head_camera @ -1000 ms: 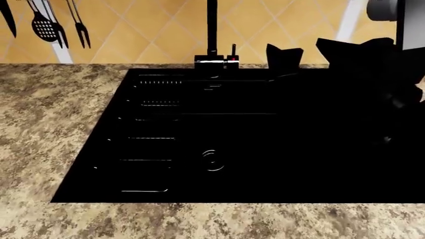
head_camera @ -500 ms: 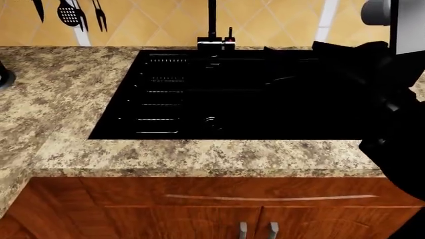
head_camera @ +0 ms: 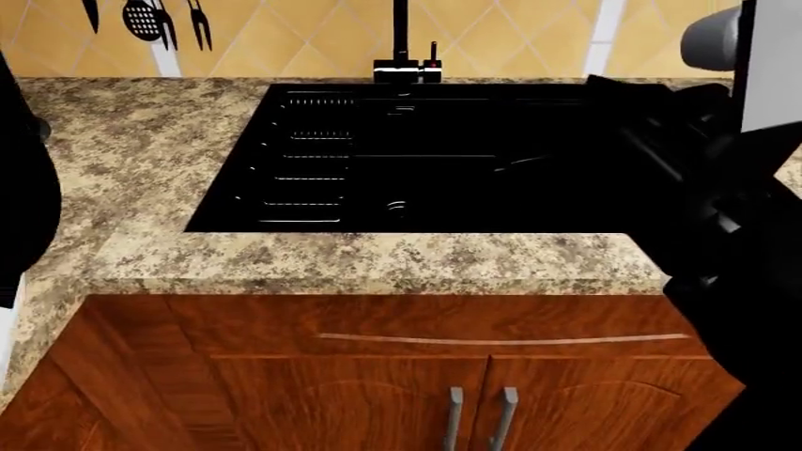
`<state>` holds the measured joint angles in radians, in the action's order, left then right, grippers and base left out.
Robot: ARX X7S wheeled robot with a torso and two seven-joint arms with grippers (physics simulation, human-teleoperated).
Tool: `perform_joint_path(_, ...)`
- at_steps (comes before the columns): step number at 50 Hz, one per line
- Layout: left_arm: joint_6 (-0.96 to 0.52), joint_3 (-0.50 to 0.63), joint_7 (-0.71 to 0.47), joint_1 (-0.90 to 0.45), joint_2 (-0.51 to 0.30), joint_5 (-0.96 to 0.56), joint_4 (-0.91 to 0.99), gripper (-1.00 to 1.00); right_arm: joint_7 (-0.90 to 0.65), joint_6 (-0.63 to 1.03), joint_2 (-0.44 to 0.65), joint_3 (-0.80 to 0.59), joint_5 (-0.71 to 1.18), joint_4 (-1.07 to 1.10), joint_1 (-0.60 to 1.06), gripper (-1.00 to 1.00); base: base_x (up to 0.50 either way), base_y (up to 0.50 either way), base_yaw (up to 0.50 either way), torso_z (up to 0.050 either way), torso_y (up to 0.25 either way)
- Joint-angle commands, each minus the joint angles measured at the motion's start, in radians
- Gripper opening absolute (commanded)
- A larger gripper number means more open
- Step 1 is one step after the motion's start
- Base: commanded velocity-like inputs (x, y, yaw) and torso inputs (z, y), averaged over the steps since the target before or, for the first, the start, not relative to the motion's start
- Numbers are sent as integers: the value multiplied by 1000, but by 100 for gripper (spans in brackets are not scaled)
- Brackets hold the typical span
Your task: Pick the fish from the plate and place it on the cutting board. Then pick the condiment bottle from the cabinet and place it next to the cutting board.
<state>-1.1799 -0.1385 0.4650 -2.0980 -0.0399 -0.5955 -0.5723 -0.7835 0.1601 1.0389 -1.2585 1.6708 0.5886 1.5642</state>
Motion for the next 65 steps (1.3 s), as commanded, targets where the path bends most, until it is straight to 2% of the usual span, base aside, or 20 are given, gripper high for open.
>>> perform_joint_path(1, -310, -128, -175, 269, 8, -181, 521, -100, -47, -43, 26, -2, -125, 63, -47, 100, 0, 0, 0, 0, 0)
perform_joint_path(5, -387, -183, -254, 338, 12, -279, 622, -100, -73, -73, 41, -8, -154, 82, -85, 100, 0, 0, 0, 0, 0)
perform_joint_path(14, -383, -188, -627, 451, -53, -747, 688, -100, -102, -74, 58, -17, -177, 127, -107, 100, 0, 0, 0, 0, 0)
perform_joint_path(21, -367, -174, -812, 551, -70, -952, 750, -100, -112, -90, 136, -22, -218, 168, -140, 100, 0, 0, 0, 0, 0)
perform_joint_path(24, -357, -161, -850, 604, -74, -995, 805, -100, -106, -118, 157, -29, -262, 170, -172, 100, 0, 0, 0, 0, 0)
perform_joint_path(32, -322, -134, -832, 765, -81, -977, 948, -100, -112, -163, 184, -53, -350, 176, -241, 100, 0, 0, 0, 0, 0)
perform_joint_path(41, -273, -105, -748, 905, -104, -871, 1048, -100, -121, -211, 186, -68, -409, 168, -297, 100, -127, -212, 0, 2, 0)
perform_joint_path(53, -213, -108, -731, 942, -121, -837, 1087, -100, -129, -239, 212, -65, -419, 158, -318, 100, -264, -500, 0, 0, 0)
perform_joint_path(65, -109, -78, -647, 1022, -122, -719, 1152, -100, -119, -251, 252, -59, -413, 154, -325, 100, -264, -500, 0, 0, 0)
